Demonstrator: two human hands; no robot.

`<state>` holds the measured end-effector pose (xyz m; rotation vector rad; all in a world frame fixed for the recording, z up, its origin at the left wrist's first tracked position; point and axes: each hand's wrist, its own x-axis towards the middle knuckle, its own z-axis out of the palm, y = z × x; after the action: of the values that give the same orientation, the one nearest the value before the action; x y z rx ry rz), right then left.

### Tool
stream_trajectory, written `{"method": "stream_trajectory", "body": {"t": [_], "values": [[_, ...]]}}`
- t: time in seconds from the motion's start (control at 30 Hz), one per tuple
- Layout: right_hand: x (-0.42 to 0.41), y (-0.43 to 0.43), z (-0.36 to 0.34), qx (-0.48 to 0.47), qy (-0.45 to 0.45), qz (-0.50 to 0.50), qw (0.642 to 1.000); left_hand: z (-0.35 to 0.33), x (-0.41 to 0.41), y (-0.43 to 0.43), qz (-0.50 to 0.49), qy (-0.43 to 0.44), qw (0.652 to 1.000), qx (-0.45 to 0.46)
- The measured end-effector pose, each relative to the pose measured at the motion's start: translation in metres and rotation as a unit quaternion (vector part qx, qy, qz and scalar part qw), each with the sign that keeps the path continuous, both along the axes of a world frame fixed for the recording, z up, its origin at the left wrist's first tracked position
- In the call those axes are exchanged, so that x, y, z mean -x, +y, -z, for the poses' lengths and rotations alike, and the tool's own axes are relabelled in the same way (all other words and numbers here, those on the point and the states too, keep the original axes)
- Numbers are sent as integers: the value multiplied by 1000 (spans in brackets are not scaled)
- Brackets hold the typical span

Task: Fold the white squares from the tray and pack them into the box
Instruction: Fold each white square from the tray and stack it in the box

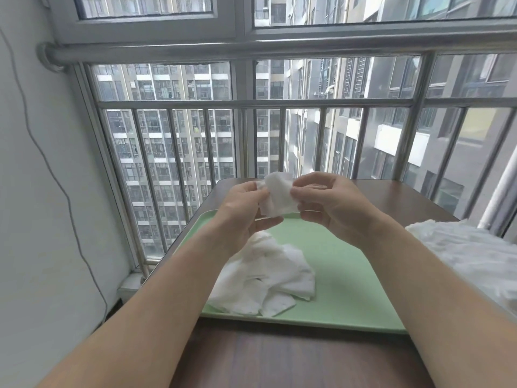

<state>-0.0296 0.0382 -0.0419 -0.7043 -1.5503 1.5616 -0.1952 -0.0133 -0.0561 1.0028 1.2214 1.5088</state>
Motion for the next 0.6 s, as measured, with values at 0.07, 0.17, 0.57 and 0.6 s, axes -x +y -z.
{"method": "stream_trajectory", "body": {"t": [0.07, 0.17, 0.57, 0.6], "values": [[-1, 0, -2, 24, 30, -33, 999, 0, 1, 0, 1, -1, 1000, -1], [-1, -1, -2, 28, 39, -42, 998, 0, 1, 0, 6, -4, 1000, -4], [8, -5, 3, -77, -51, 49, 994, -3, 1, -2, 53, -20, 998, 2], [9, -6, 3, -79, -52, 48, 994, -2, 2, -2, 58, -2, 998, -6]]}}
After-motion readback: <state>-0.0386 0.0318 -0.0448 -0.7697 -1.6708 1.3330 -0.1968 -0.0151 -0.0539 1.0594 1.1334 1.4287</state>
